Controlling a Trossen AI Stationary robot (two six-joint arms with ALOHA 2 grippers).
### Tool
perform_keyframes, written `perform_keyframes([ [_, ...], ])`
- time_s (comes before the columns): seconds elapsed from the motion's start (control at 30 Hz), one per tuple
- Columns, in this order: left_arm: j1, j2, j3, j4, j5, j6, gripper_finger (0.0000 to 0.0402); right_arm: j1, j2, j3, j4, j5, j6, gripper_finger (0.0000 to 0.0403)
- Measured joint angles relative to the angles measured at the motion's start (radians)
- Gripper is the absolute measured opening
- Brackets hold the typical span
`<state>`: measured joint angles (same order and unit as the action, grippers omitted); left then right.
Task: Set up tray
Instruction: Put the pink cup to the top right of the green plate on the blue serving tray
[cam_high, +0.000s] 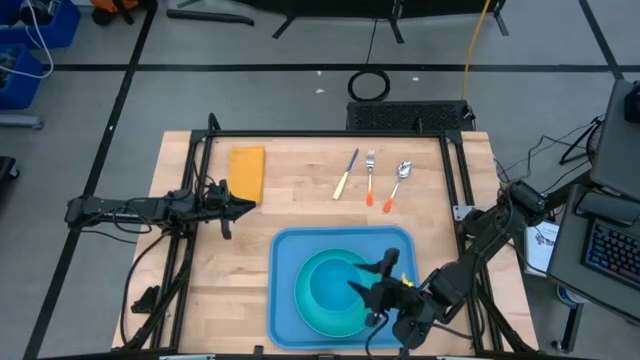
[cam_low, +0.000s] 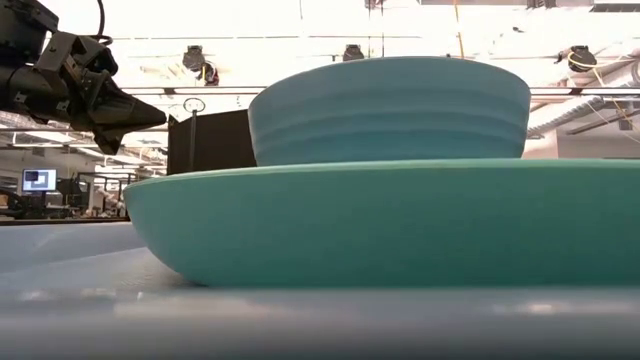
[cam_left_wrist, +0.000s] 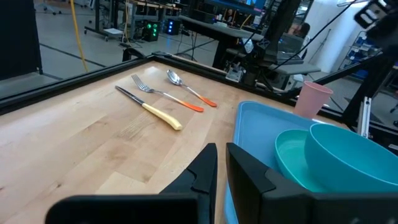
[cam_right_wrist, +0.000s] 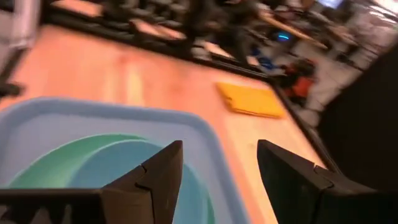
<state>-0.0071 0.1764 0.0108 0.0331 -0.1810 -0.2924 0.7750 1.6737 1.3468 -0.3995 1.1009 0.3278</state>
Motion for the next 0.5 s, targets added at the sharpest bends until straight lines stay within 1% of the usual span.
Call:
perform_keyframes([
  [0.1, 0.000, 0.000, 0.000, 0.000, 0.000, 0.000, 0.0037, -0.001, 0.000, 0.000, -0.065, 0.118, 0.114, 0.0192],
  [0.17, -0.001, 0.000, 0.000, 0.000, 0.003, 0.000, 0.0037, -0.001, -0.001, 0.000, -0.135, 0.157, 0.169, 0.0185],
  [0.23, -0.001, 0.000, 0.000, -0.001, 0.006, 0.000, 0.0037, 0.004, -0.011, -0.001, -0.205, 0.149, 0.219, 0.0177],
  [0.3, -0.001, 0.000, 0.000, -0.001, 0.006, 0.000, 0.0037, 0.006, -0.037, -0.001, -0.265, 0.108, 0.293, 0.0169],
  [0.37, -0.001, 0.000, 0.000, -0.001, 0.006, 0.000, 0.0037, 0.006, -0.067, 0.000, -0.335, 0.077, 0.397, 0.0162],
  [0.5, -0.001, 0.000, 0.000, -0.001, 0.007, 0.000, 0.0037, 0.006, -0.091, 0.000, -0.555, 0.072, 0.623, 0.0157],
])
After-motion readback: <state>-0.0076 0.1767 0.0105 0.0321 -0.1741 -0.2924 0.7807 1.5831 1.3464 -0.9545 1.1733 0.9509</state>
